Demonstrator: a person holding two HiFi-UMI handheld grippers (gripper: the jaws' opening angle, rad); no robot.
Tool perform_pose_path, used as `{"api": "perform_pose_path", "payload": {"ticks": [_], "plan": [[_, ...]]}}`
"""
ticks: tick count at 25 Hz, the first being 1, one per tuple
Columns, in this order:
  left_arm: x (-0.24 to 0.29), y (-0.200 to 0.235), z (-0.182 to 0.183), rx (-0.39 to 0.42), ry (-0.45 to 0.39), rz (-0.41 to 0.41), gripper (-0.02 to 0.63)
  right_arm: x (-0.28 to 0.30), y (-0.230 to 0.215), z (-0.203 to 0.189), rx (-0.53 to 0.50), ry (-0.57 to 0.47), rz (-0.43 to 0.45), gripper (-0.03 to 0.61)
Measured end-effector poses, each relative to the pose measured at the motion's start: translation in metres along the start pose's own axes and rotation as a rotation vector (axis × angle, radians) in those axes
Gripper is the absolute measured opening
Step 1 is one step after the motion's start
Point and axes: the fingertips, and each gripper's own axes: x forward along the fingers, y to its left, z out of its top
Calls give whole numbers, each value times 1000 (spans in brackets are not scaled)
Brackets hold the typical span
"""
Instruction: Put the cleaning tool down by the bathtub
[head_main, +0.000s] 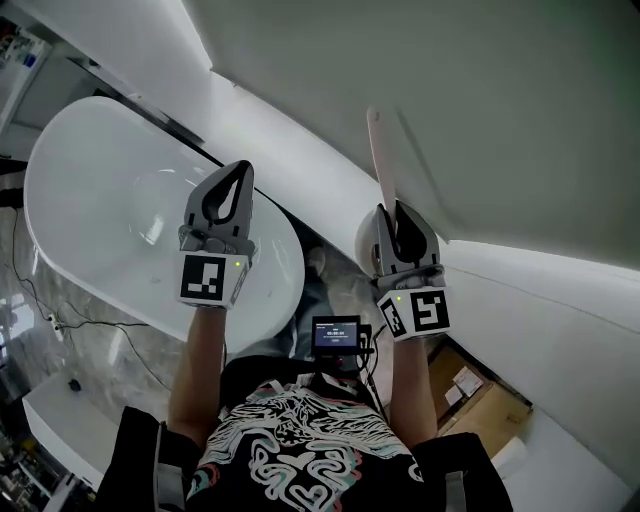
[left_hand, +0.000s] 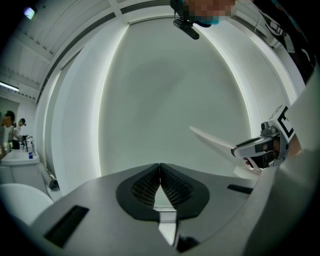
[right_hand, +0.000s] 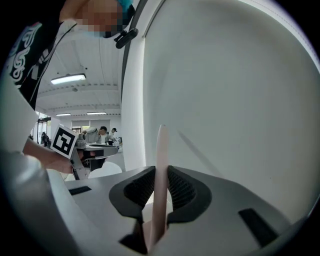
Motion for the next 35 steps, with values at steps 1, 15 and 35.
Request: {"api": "perform_pose_path", "payload": {"ticks": [1,15,35], "plan": [[3,1,-2,-3,4,2,17,2,-1,-2,-6,6,5,92],[30,21,-71,-67,108,14,17,61,1,-58,-51,123,93,92],[51,42,-209,-129,248,61,17,119,10,-184,-76,282,200,92]]}}
